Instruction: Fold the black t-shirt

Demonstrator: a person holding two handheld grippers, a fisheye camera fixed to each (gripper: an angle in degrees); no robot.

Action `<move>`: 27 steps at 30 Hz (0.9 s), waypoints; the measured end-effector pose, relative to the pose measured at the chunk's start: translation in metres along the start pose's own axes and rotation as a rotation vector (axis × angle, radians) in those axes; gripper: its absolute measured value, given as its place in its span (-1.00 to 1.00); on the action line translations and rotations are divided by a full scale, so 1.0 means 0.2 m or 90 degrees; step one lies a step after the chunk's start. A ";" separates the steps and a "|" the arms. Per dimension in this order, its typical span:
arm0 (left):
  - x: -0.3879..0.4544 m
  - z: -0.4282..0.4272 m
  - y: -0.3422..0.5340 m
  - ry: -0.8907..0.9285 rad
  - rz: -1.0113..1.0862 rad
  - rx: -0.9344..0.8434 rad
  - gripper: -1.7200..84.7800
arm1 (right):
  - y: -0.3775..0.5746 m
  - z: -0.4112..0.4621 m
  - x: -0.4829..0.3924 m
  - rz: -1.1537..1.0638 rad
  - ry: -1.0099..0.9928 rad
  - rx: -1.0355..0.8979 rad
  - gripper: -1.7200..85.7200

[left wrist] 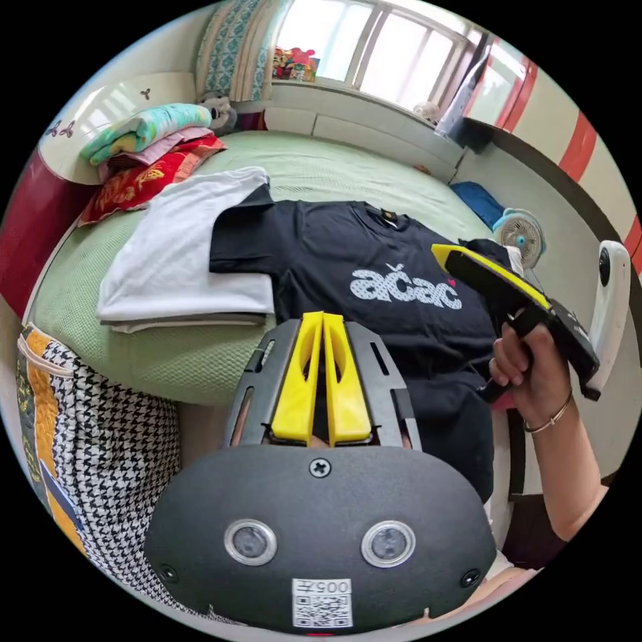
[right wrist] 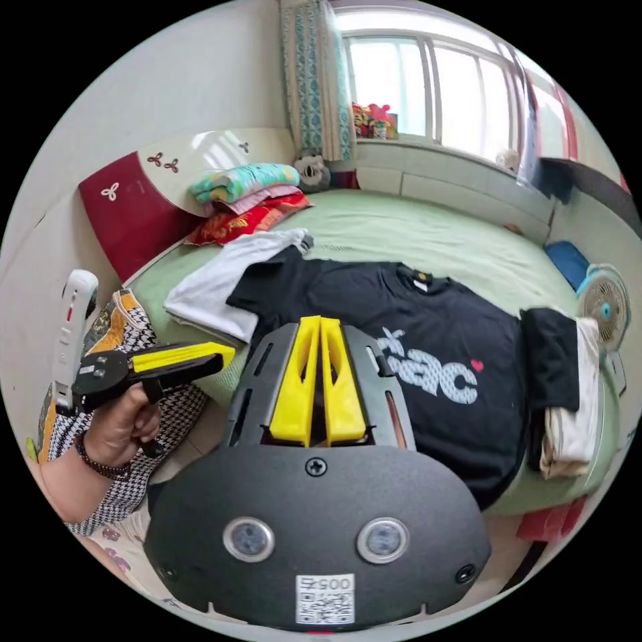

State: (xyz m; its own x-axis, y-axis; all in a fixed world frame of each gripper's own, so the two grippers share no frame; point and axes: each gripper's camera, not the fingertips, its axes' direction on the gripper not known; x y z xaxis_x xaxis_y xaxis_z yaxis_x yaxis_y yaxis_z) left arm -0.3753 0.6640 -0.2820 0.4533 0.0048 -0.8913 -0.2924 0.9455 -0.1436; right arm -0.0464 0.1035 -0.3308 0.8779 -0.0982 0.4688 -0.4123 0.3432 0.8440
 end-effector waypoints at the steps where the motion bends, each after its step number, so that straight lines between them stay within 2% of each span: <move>1: -0.10 -0.01 -0.04 -0.002 -0.023 0.006 -0.92 | -0.11 0.02 -0.03 -0.018 -0.015 0.012 -0.93; 6: -0.42 0.04 -0.20 0.003 -0.106 0.003 -0.71 | -0.49 0.33 -0.12 -0.037 -0.130 -0.019 -0.79; 10: -0.58 0.11 -0.30 0.007 -0.152 0.024 -0.66 | -0.71 0.72 -0.14 -0.010 -0.178 -0.112 -0.77; 14: -0.62 0.18 -0.37 0.000 -0.166 0.027 -0.68 | -0.85 1.01 -0.12 0.051 -0.252 -0.189 -0.78; 16: -0.63 0.25 -0.41 -0.039 -0.179 -0.009 -0.80 | -0.88 1.08 -0.14 0.051 -0.251 -0.208 -0.84; 18: -0.63 0.30 -0.41 -0.094 -0.197 -0.049 -0.90 | -0.91 1.11 -0.17 0.037 -0.242 -0.229 -0.92; 19: -0.62 0.29 -0.41 -0.087 -0.195 -0.047 -0.92 | -0.93 1.11 -0.18 0.029 -0.232 -0.237 -0.95; 23: -0.52 0.18 -0.39 -0.088 -0.162 0.024 -0.95 | -1.01 0.92 -0.16 -0.027 -0.199 -0.170 -0.98; 27: -0.28 0.12 -0.36 -0.059 -0.065 0.076 -0.96 | -1.07 0.74 -0.04 -0.042 -0.156 -0.126 -0.98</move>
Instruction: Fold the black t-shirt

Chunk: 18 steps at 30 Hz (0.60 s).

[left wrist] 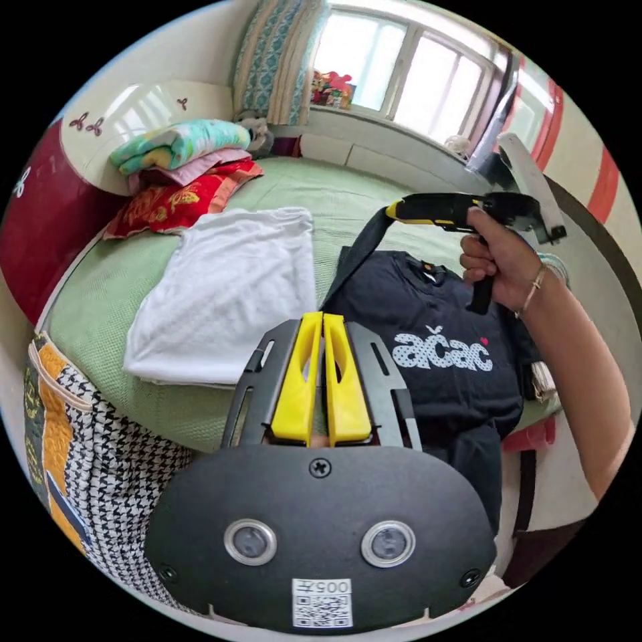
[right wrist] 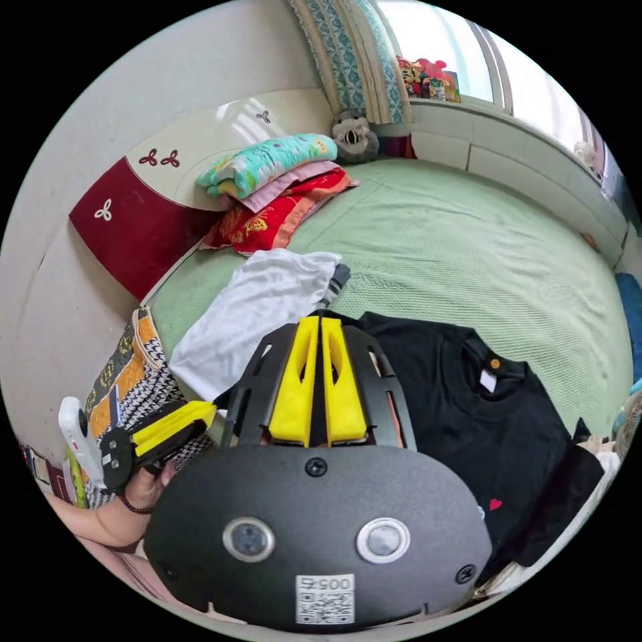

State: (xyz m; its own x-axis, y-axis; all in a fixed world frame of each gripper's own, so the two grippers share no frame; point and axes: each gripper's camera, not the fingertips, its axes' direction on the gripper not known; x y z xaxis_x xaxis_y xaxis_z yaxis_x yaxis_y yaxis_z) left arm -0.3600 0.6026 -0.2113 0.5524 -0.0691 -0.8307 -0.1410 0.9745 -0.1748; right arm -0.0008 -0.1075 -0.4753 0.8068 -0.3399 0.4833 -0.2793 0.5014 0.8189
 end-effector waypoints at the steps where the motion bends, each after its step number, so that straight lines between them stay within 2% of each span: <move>1: 0.09 0.01 0.03 0.021 0.035 0.006 -0.96 | 0.01 -0.05 0.04 -0.004 0.027 0.000 -0.97; 5: 0.30 0.13 0.13 0.031 0.079 -0.059 -0.95 | 0.08 -0.04 0.26 0.069 0.127 -0.045 -0.92; 7: 0.38 0.20 0.20 0.012 0.092 -0.109 -0.95 | 0.16 0.00 0.35 0.106 0.131 -0.084 -0.88; 11: 0.44 0.27 0.27 0.001 0.113 -0.121 -0.96 | 0.44 0.01 0.40 0.156 0.083 -0.073 -0.83; 18: 0.55 0.50 0.20 0.001 0.121 -0.119 -0.97 | 0.79 0.12 0.24 0.108 0.098 -0.135 -0.83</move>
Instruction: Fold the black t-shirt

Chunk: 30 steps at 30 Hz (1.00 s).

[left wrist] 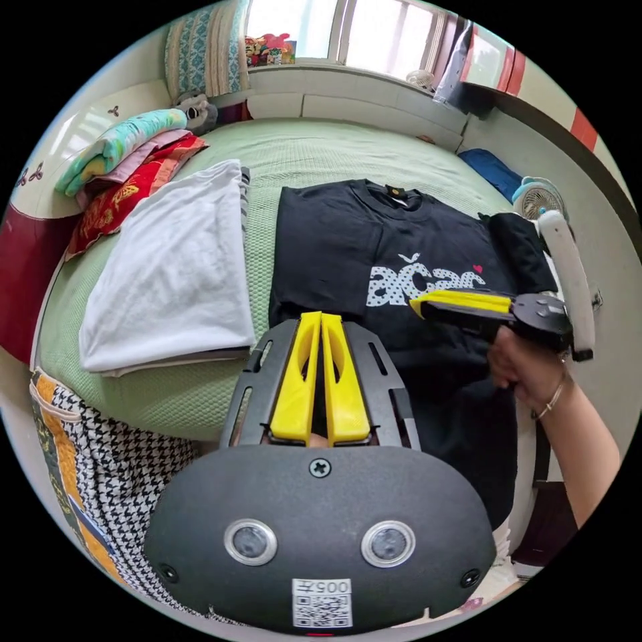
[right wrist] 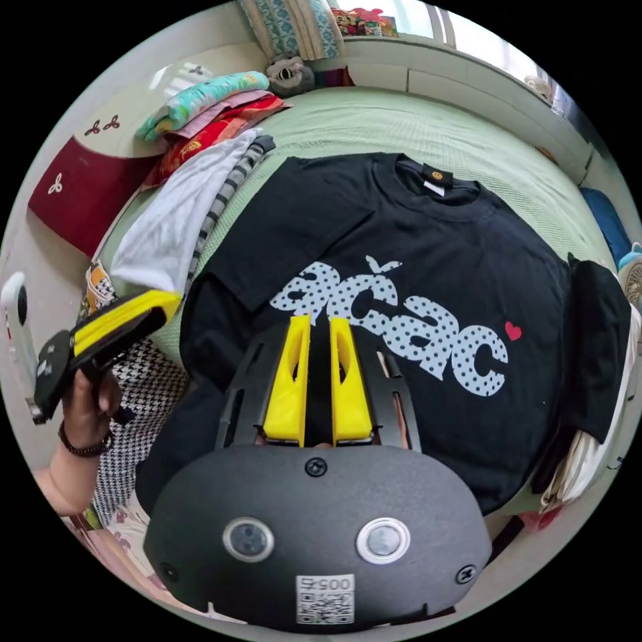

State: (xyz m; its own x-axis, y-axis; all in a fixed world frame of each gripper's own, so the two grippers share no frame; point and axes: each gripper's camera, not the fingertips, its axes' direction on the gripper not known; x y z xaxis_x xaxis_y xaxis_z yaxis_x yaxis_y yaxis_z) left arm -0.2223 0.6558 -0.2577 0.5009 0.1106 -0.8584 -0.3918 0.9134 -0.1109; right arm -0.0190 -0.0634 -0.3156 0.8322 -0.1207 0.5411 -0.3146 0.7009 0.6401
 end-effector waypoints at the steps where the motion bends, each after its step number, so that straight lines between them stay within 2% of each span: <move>1: 0.04 0.07 -0.04 -0.004 0.012 -0.002 -0.97 | 0.03 0.01 -0.03 -0.015 0.014 -0.004 -0.83; 6: 0.15 0.48 -0.15 -0.071 0.046 -0.096 -0.97 | 0.10 -0.07 -0.07 -0.043 0.089 0.013 -0.84; 10: 0.26 0.57 -0.13 -0.118 0.090 -0.056 -0.97 | 0.15 -0.16 0.01 -0.032 0.154 0.014 -0.85; 13: 0.33 0.64 -0.12 -0.150 0.114 -0.043 -0.97 | 0.25 -0.17 0.11 0.017 0.145 0.016 -0.85; 17: 0.35 0.71 -0.17 -0.134 0.085 -0.075 -0.97 | 0.39 -0.14 0.19 0.051 0.190 -0.001 -0.86; 25: 0.43 0.85 -0.23 -0.150 0.096 -0.095 -0.97 | 0.53 -0.13 0.27 0.105 0.175 0.028 -0.87; 30: 0.47 0.86 -0.28 -0.123 0.100 -0.118 -0.97 | 0.52 -0.15 0.28 0.113 0.178 -0.001 -0.88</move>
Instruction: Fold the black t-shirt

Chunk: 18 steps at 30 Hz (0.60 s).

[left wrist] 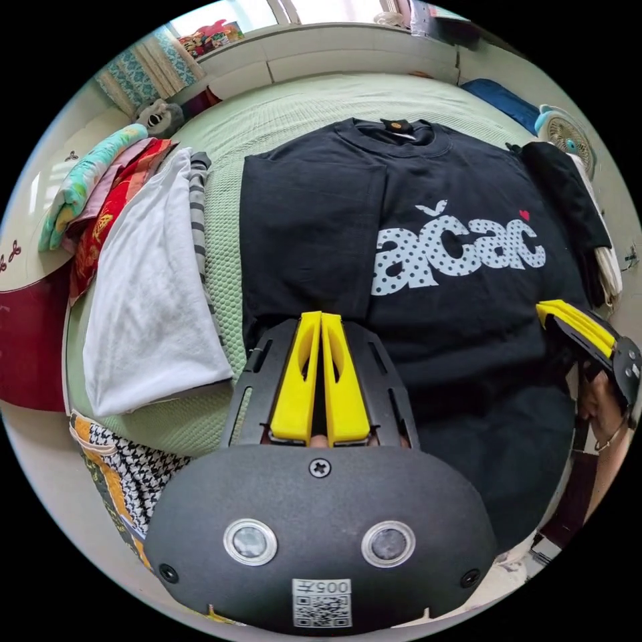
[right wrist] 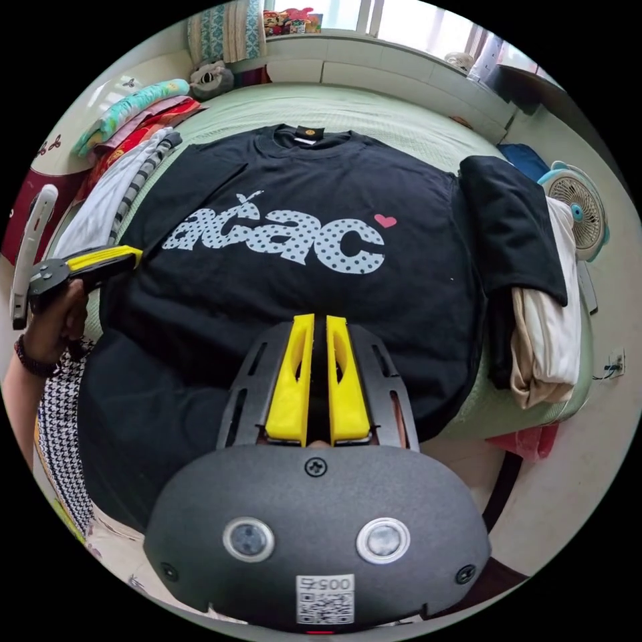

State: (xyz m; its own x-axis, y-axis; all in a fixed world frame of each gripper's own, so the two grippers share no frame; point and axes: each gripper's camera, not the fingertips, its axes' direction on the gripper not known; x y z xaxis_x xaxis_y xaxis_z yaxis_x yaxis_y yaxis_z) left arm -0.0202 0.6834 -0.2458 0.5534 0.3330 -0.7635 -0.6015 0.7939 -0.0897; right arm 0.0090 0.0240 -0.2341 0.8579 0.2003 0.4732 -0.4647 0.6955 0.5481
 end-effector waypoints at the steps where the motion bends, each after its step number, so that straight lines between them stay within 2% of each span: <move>1: 0.02 -0.02 -0.01 0.029 0.006 0.010 -0.97 | 0.01 0.00 0.02 0.000 -0.007 0.001 -0.88; 8: 0.26 -0.18 -0.10 0.127 0.076 0.070 -0.98 | 0.13 -0.05 0.13 0.063 -0.059 0.062 -0.96; 12: 0.46 -0.14 -0.19 0.155 0.124 0.061 -0.98 | 0.13 -0.13 0.21 0.074 -0.088 0.044 -0.98; 15: 0.55 -0.08 -0.25 0.178 0.144 0.050 -0.97 | 0.16 -0.33 0.37 0.084 -0.096 0.147 -0.93; 18: 0.60 -0.02 -0.28 0.171 0.159 0.041 -0.97 | 0.14 -0.50 0.59 0.110 -0.027 0.199 -0.88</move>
State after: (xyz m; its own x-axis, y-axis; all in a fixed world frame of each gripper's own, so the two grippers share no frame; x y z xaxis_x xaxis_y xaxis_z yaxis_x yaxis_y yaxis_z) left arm 0.0781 0.6775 -0.3349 0.2178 0.3819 -0.8982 -0.6569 0.7380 0.1544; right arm 0.1182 0.1359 -0.2320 0.7536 0.2628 0.6025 -0.6527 0.4079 0.6385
